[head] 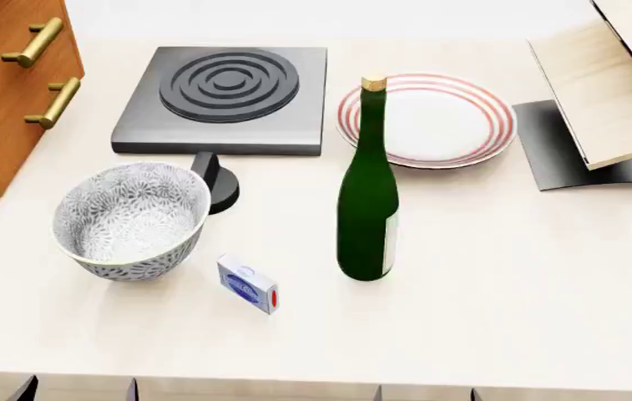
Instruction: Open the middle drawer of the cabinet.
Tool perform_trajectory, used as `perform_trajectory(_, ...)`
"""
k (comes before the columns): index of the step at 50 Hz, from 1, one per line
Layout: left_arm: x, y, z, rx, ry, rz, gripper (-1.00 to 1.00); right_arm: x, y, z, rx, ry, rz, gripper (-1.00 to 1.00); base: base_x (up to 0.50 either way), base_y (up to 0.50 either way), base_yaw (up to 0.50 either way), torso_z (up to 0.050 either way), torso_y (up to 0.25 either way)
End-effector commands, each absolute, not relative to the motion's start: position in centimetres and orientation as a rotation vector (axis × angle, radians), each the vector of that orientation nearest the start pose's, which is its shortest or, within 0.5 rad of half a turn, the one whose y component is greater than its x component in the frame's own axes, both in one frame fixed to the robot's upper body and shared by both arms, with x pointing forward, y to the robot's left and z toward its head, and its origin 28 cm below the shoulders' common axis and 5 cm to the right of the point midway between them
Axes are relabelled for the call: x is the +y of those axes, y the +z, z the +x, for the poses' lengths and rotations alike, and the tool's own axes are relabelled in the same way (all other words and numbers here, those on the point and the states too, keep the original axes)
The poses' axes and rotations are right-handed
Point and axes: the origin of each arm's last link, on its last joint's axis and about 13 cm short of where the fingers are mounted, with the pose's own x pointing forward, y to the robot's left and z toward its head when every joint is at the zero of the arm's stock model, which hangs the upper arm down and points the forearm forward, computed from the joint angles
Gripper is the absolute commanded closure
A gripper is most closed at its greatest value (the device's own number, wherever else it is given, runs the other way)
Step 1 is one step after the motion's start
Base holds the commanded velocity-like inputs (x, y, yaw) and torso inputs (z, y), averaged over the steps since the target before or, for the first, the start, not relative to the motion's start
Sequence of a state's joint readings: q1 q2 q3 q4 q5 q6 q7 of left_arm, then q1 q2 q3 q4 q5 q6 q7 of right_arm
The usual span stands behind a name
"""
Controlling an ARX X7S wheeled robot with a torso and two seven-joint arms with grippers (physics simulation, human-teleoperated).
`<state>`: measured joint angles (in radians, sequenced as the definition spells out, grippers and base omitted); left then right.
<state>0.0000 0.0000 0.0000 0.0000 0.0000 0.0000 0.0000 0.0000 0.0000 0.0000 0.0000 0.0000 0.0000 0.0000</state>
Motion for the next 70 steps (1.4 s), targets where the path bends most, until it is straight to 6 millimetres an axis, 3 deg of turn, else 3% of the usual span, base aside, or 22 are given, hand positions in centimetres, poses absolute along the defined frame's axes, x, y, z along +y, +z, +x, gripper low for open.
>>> perform_trajectory(1, 20.5, 1.3, 20.9, -0.009, -0.007, 0.003, -1.0, -9.6, 1.3, 21.0, 0.003, 0.002, -0.004, -1.0, 0.0, 0.0, 0.0, 0.0, 0.0)
perform_trajectory(15, 20.7, 1.4, 21.4, -0.021, 0.028, 0.012, -1.0, -9.7, 1.3, 21.2, 0.019, -0.006, 0.0, -1.0, 0.0, 0.0, 0.0, 0.0, 0.0)
perform_trajectory(16, 20.9, 1.0, 19.9, -0.176, 0.015, 0.28, -1.0, -8.1, 2.4, 20.6, -0.172, 0.039, -0.26, -1.0, 0.0, 0.0, 0.0, 0.0, 0.0)
perform_trajectory(17, 20.8, 1.4, 21.5, -0.027, 0.036, 0.016, -1.0, -9.8, 1.3, 21.2, 0.021, -0.007, -0.002, -1.0, 0.0, 0.0, 0.0, 0.0, 0.0)
perform_trajectory(33, 20.9, 1.9, 21.9, -0.049, 0.054, 0.011, -1.0, -9.8, 1.7, 21.3, 0.004, -0.011, 0.005, -1.0, 0.0, 0.0, 0.0, 0.0, 0.0)
perform_trajectory(37, 20.6, 3.0, 22.0, -0.083, 0.05, 0.025, -1.0, -9.9, 3.4, 21.4, -0.062, -0.02, 0.001, -1.0, 0.0, 0.0, 0.0, 0.0, 0.0)
perform_trajectory(40, 20.5, 3.7, 22.0, -0.042, 0.036, -0.06, -1.0, -9.9, 4.3, 21.2, -0.083, -0.026, 0.0, -1.0, 0.0, 0.0, 0.0, 0.0, 0.0)
perform_trajectory(41, 20.5, 4.2, 22.0, -0.115, 0.038, 0.019, -1.0, -9.9, 4.6, 21.1, -0.093, -0.031, -0.004, -1.0, 0.0, 0.0, 0.0, 0.0, 0.0)
perform_trajectory(43, 20.5, 4.6, 21.8, -0.11, 0.028, 0.001, -1.0, -9.8, 5.0, 21.0, -0.105, -0.034, -0.012, -1.0, 0.0, 0.0, 0.0, 0.0, 0.0)
perform_trajectory(59, 20.4, 12.7, 21.1, -0.356, 0.007, 0.033, -1.0, -9.7, 12.3, 19.1, -0.302, -0.043, -0.043, -1.0, 0.0, 0.0, 0.0, 0.0, 0.0)
perform_trajectory(70, 20.1, 15.9, 19.8, -0.464, -0.016, 0.019, -1.0, -9.3, 16.1, 17.6, -0.43, -0.027, -0.06, -1.0, 0.0, 0.0, 0.0, 0.0, 0.0)
